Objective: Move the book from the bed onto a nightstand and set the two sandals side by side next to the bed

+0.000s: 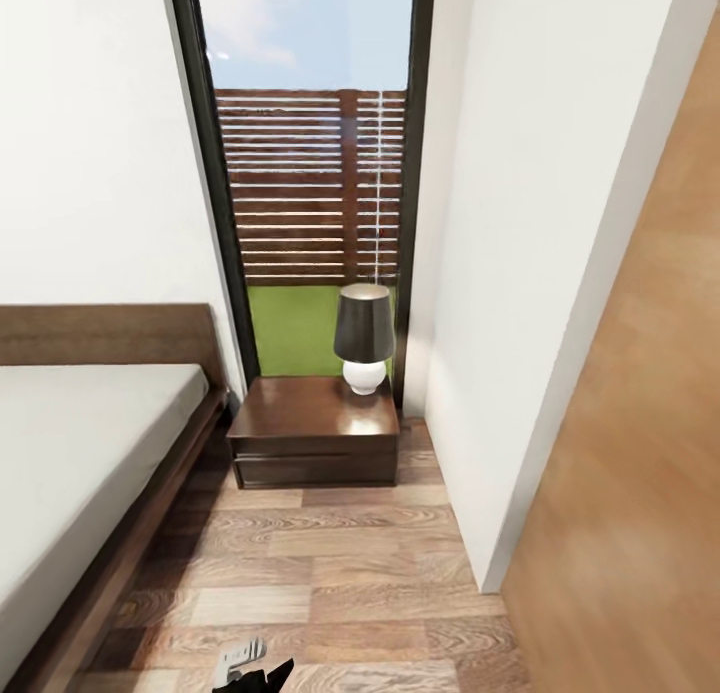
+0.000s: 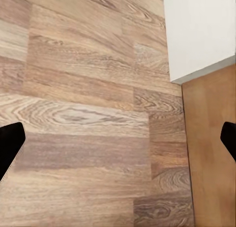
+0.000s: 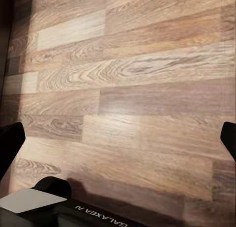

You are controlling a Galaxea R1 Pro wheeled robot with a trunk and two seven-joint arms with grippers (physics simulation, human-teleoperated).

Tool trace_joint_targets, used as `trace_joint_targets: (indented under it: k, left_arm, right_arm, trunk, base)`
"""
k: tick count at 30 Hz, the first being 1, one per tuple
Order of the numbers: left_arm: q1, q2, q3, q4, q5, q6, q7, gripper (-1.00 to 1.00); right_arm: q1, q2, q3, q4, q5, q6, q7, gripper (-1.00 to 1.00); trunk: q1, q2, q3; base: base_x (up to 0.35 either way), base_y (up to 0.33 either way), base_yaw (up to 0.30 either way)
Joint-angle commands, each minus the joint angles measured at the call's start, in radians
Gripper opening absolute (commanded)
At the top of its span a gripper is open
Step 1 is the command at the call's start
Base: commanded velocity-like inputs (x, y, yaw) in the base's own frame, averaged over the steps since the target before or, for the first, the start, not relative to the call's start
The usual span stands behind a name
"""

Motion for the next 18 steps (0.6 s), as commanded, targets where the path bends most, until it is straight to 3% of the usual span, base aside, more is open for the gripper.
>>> trace_joint_targets:
  k: [1, 18]
  left_arm:
    - [-0.001, 0.0, 0.008, 0.002, -0.002, -0.001, -0.005, 1.0]
    - [-0.001, 0.0, 0.008, 0.002, -0.002, -0.001, -0.005, 1.0]
  right_arm:
    - [-0.001, -0.001, 0.006, 0.001, -0.005, -0.005, 0.001, 1.0]
    - [-0.001, -0.001, 0.006, 0.001, -0.005, -0.005, 0.001, 1.0]
  trunk:
    - [0.001, 0.0, -0.001]
    - [0.001, 0.0, -0.001]
  base:
    - [0.329, 0.0, 0.0]
    - [0.329, 0.0, 0.0]
